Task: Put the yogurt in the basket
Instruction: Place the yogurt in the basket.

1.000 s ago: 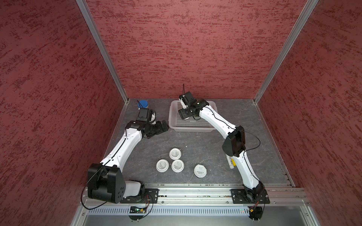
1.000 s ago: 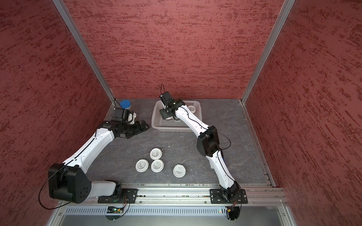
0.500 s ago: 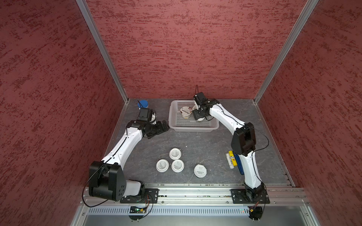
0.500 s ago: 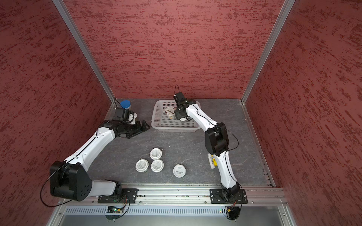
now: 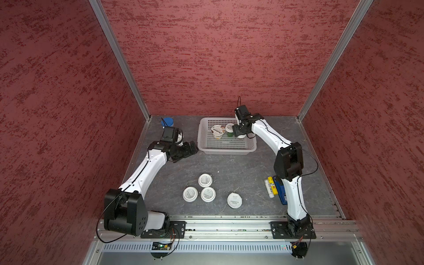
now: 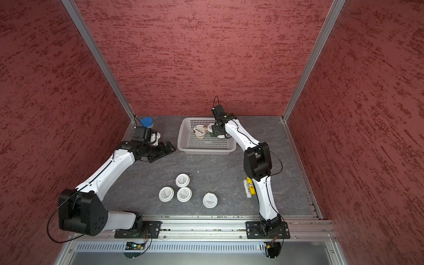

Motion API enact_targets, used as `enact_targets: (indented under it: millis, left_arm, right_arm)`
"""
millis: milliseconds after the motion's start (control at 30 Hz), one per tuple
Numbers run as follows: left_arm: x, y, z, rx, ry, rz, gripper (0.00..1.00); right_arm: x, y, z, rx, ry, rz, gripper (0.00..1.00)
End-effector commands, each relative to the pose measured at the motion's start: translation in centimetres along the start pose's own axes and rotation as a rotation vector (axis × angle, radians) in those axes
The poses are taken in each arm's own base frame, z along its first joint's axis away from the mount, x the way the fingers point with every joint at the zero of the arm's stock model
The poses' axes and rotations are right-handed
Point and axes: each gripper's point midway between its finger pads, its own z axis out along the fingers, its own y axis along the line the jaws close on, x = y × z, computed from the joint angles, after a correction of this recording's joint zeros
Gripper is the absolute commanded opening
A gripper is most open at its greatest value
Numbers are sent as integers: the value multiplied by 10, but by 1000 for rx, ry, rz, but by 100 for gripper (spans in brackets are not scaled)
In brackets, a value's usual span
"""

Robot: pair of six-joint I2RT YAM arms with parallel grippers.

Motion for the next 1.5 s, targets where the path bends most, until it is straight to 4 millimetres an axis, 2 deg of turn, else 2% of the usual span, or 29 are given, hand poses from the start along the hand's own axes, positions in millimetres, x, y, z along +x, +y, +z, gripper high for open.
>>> enact_targets:
  millis: [0, 733, 1333, 1467]
  left_arm:
    - [0, 3, 1, -2, -4, 2, 100]
    - [-1, 3, 3, -4, -1, 0, 100]
    - [-1, 5, 3, -11, -4, -1, 100]
    - [-1, 5, 3, -12, -5, -3, 100]
  right_arm:
    - [-7, -7, 6, 24, -18, 6, 71]
    - [19, -7, 18, 14, 56, 1, 74]
    - [23, -17, 23, 43, 63, -14, 81]
    - [20, -17, 19, 39, 50, -11, 81]
